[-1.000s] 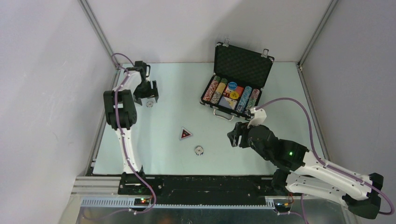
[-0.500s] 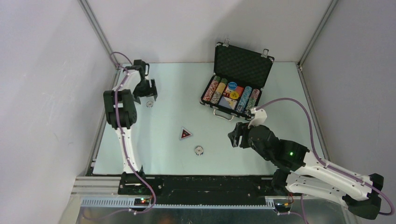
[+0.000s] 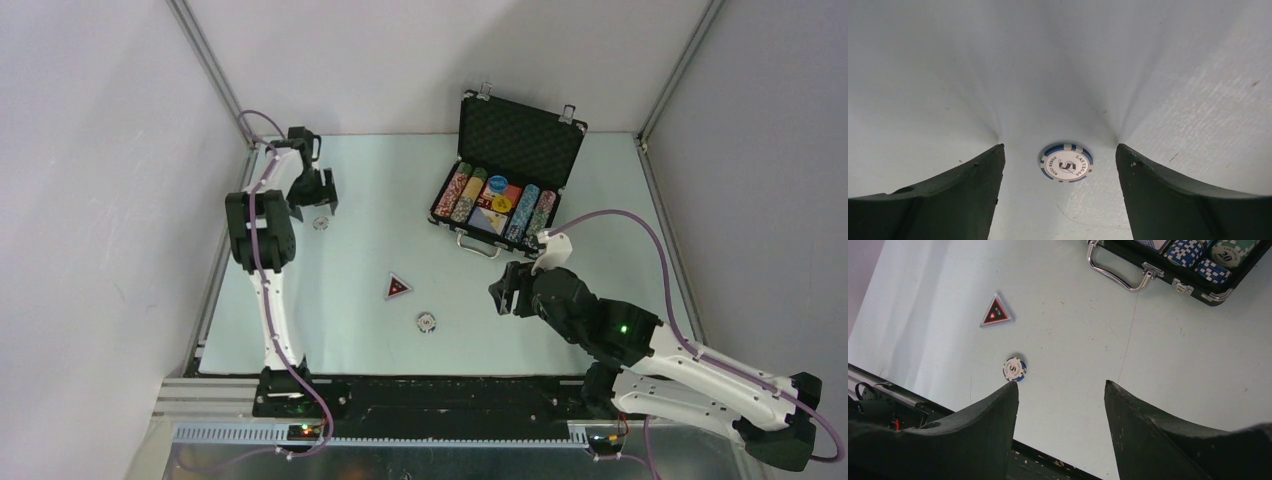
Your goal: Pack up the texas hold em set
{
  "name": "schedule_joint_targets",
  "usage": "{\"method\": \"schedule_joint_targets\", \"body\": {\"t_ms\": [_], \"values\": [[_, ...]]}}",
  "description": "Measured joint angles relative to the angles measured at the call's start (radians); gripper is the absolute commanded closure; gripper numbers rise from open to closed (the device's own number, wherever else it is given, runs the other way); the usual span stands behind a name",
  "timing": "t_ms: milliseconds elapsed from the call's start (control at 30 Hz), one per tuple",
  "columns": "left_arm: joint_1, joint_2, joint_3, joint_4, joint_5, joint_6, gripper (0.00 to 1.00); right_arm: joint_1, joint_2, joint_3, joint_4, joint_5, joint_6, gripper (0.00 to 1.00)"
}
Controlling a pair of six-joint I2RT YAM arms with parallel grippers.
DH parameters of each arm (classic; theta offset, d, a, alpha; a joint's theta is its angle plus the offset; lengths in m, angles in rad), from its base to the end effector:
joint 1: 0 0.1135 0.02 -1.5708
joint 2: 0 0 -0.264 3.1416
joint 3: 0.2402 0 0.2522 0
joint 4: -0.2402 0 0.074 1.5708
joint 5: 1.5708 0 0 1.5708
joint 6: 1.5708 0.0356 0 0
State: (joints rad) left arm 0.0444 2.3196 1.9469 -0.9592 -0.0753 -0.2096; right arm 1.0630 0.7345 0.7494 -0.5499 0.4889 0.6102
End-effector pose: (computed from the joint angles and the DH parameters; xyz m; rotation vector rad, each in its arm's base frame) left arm 0.4750 0.0238 0.1672 -0.3798 2.8714 0.0800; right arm 0.0918 0.1306 0.3003 -0.1770 2.0718 0.5267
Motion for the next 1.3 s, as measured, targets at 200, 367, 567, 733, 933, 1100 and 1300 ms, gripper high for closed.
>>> {"method": "schedule_joint_targets", "body": {"t_ms": [200,367,567,733,933,1100,1300], "values": [[0.005,0.032,0.083,-0.050,0.014,0.001,0.15,-0.003,0.000,-0.013,0.000,0.000,0.000,0.32],[0.011,0.058,0.134,-0.100,0.046,0.010,0.15,-0.004,0.000,-0.014,0.000,0.000,0.000,0.32],[0.020,0.100,0.182,-0.162,0.086,0.019,0.18,-0.005,0.000,-0.016,0.000,-0.001,0.000,0.32],[0.024,0.115,0.203,-0.204,0.109,0.019,0.18,-0.006,-0.009,-0.016,-0.003,0.000,0.001,0.32],[0.025,0.124,0.210,-0.252,0.109,0.028,0.19,-0.011,-0.016,-0.016,-0.003,-0.001,0.001,0.32],[0.026,0.130,0.218,-0.269,0.109,0.034,0.20,-0.011,-0.017,-0.017,-0.003,-0.001,0.001,0.32],[0.026,0.131,0.220,-0.293,0.111,0.048,0.21,-0.013,-0.021,-0.022,-0.006,-0.004,0.000,0.32]]}}
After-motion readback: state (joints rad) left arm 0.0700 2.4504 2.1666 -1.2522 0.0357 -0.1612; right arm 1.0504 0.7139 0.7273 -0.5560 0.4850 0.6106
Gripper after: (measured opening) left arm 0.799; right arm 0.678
